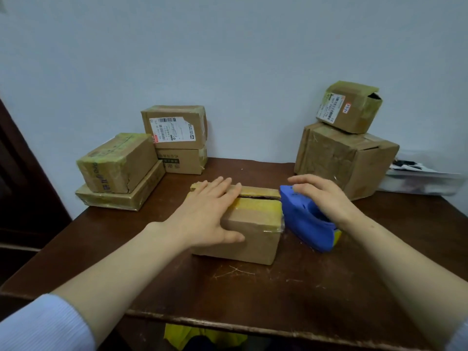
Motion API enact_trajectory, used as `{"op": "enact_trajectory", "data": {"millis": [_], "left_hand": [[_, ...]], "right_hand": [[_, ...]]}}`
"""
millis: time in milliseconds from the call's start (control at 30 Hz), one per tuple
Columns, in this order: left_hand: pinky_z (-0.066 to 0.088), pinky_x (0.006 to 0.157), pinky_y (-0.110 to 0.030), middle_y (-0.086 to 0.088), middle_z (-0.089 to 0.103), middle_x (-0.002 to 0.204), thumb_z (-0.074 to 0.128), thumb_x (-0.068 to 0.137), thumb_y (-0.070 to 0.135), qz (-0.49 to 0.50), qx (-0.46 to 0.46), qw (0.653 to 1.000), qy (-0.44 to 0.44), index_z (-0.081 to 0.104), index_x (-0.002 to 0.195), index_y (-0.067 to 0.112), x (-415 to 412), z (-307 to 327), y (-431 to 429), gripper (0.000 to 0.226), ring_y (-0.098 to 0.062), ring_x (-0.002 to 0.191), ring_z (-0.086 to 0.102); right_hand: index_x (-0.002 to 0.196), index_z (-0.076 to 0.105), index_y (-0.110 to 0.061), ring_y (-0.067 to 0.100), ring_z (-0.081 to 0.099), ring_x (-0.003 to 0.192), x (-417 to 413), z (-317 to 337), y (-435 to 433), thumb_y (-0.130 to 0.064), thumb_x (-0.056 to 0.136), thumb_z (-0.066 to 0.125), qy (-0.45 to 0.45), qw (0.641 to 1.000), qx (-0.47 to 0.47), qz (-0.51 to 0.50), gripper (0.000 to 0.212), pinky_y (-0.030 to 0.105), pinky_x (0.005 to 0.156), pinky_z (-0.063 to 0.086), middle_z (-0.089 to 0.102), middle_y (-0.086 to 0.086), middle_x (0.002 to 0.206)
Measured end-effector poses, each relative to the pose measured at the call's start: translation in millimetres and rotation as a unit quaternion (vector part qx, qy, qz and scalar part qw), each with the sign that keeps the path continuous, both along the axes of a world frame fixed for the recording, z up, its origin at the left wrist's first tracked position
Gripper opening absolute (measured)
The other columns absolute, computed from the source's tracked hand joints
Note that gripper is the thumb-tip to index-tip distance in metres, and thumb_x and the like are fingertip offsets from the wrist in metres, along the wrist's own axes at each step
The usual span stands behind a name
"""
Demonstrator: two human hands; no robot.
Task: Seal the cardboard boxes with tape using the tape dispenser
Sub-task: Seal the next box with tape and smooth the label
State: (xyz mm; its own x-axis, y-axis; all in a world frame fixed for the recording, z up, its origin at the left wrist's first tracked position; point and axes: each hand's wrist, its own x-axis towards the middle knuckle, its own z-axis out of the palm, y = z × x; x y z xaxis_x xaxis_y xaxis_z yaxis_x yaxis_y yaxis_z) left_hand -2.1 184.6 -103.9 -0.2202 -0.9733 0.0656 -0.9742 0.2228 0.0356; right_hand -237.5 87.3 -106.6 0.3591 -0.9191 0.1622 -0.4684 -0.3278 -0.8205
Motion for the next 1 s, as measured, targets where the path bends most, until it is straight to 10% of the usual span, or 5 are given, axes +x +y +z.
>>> {"op": "enact_trajectory", "data": {"millis": [200, 567, 800, 900, 1000], "left_hand": [[-0.002, 0.116, -0.025, 0.004, -0.005, 0.162, 0.039, 0.092, 0.062, 0.0, 0.022, 1.0, -0.013, -0.003, 0.154, 0.027, -9, -1, -4, 0.082, -0.011, 0.148, -0.003], [-0.002, 0.118, -0.03, 0.003, -0.001, 0.162, 0.05, 0.088, 0.061, 0.043, 0.045, 0.998, 0.018, 0.003, 0.154, 0.026, -17, 4, -3, 0.088, -0.012, 0.148, -0.001], [-0.01, 0.117, -0.04, 0.006, 0.021, 0.159, 0.047, 0.089, 0.052, 0.093, 0.036, 0.982, 0.161, 0.026, 0.15, 0.023, -21, 25, -7, 0.071, -0.01, 0.147, 0.007], [0.035, 0.101, -0.032, -0.001, 0.056, 0.127, 0.046, 0.096, 0.026, 0.148, -0.012, 0.909, 0.389, 0.058, 0.123, 0.022, -29, 44, -12, 0.03, -0.019, 0.121, 0.048], [0.045, 0.078, -0.032, -0.007, 0.065, 0.099, 0.045, 0.094, 0.02, 0.202, -0.002, 0.797, 0.569, 0.059, 0.088, 0.013, -39, 61, -20, 0.016, -0.025, 0.09, 0.054]], "right_hand": [[0.079, 0.056, -0.013, 0.02, 0.053, 0.073, -16, -35, -17, -0.063, 0.078, 0.06, 0.348, 0.926, -0.045, -0.137, 0.05, 0.03, 0.053, 0.035, 0.055, 0.005, 0.084], [0.065, 0.039, -0.018, 0.012, 0.04, 0.057, 4, -31, -13, -0.063, 0.076, 0.064, 0.456, 0.882, -0.016, -0.117, 0.053, 0.026, 0.048, 0.027, 0.04, -0.002, 0.064], [0.077, 0.063, -0.004, 0.022, 0.057, 0.065, -30, -2, -17, -0.031, 0.078, 0.075, 0.094, 0.983, 0.086, -0.134, 0.029, 0.03, 0.056, 0.038, 0.061, 0.009, 0.075], [0.084, 0.068, -0.003, 0.025, 0.061, 0.063, -44, 34, -7, -0.026, 0.074, 0.076, -0.108, 0.971, 0.163, -0.138, 0.027, 0.03, 0.062, 0.046, 0.068, 0.013, 0.078], [0.086, 0.066, -0.01, 0.016, 0.059, 0.046, -50, 66, 2, -0.045, 0.067, 0.069, -0.202, 0.954, 0.2, -0.092, 0.04, 0.024, 0.048, 0.048, 0.065, 0.004, 0.06]]}}
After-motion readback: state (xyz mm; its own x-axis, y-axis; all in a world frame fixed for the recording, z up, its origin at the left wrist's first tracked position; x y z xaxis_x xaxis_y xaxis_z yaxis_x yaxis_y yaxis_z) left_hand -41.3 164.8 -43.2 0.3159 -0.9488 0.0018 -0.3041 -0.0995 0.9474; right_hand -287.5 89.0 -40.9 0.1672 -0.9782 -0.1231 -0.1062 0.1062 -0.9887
